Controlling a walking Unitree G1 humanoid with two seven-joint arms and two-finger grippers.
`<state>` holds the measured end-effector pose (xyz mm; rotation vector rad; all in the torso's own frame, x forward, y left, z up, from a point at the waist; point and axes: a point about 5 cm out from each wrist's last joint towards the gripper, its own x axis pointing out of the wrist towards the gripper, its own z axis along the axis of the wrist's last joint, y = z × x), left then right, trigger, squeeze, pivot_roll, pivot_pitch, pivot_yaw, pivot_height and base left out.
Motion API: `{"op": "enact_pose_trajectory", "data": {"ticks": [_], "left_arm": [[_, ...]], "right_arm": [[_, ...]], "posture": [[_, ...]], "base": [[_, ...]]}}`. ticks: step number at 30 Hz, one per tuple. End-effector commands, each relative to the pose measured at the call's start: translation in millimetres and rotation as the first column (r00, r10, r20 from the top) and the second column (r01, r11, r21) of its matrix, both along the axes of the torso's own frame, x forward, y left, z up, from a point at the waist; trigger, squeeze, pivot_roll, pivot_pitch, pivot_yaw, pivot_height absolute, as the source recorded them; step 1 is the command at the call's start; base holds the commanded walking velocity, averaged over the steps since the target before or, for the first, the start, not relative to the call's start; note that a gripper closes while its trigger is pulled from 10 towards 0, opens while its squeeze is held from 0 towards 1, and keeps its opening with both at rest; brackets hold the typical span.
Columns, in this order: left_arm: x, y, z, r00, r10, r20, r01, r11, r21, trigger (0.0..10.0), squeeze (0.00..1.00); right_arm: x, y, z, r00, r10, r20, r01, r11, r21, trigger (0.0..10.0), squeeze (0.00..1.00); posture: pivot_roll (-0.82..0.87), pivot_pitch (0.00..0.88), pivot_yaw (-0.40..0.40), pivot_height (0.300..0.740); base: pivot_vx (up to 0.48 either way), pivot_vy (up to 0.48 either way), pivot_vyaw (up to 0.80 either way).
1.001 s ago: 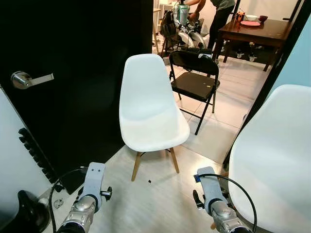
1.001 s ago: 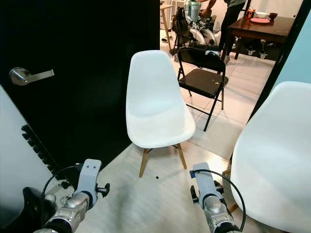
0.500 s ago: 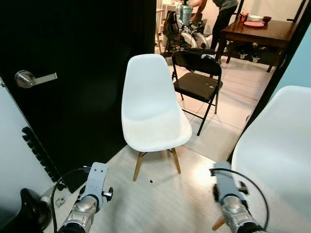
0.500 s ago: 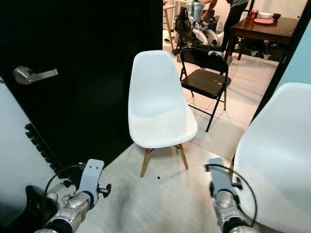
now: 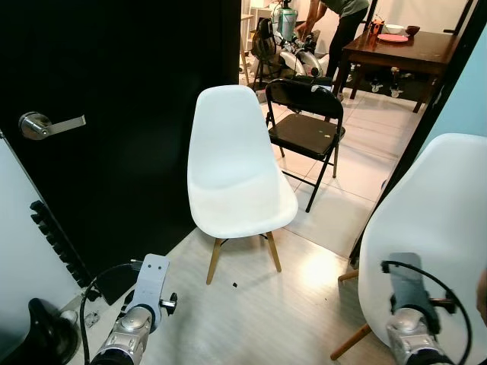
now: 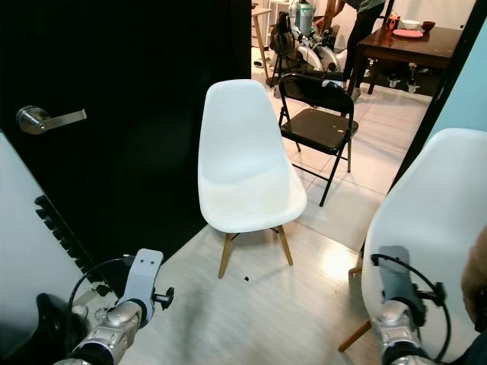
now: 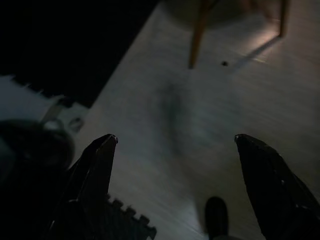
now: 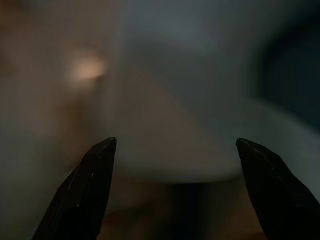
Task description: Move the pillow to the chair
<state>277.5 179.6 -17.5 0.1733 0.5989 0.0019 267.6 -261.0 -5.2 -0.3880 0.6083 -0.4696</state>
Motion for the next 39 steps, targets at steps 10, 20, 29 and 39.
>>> {"op": "enact_pose_trajectory", "data": {"ticks": [10,20,29,39], "left_arm": [[-1.4,-4.1,-1.3,1.000,-0.006,0.004,0.006,1.000,0.006,10.0,0.00],[-5.4,-1.1,-3.5,1.000,0.017,0.008,-0.017,1.000,0.007,10.0,0.00],[-5.4,-0.9,-3.4,1.000,0.015,0.008,-0.015,1.000,0.009,10.0,0.00],[-2.5,1.5,-0.8,1.000,-0.002,0.011,0.002,1.000,0.022,10.0,0.00]], "right_arm": [[-9.3,48.8,-24.6,0.981,0.186,-0.049,-0.175,0.969,0.174,10.0,0.00],[-37.9,29.6,-20.3,0.976,0.055,0.212,-0.088,0.985,0.149,10.0,0.00],[-31.4,11.2,5.0,0.917,-0.063,0.395,0.019,0.993,0.114,10.0,0.00],[54.7,6.1,91.4,0.772,0.011,0.636,-0.120,0.984,0.128,10.0,0.00]], "posture": [[0.00,0.014,-0.033,0.740],[0.00,0.025,-0.049,0.740],[0.00,0.033,-0.034,0.740],[0.00,0.035,-0.011,0.740]], "base": [[0.000,0.000,0.00],[0.000,0.000,0.00],[0.000,0.000,0.00],[0.000,0.000,0.00]]}}
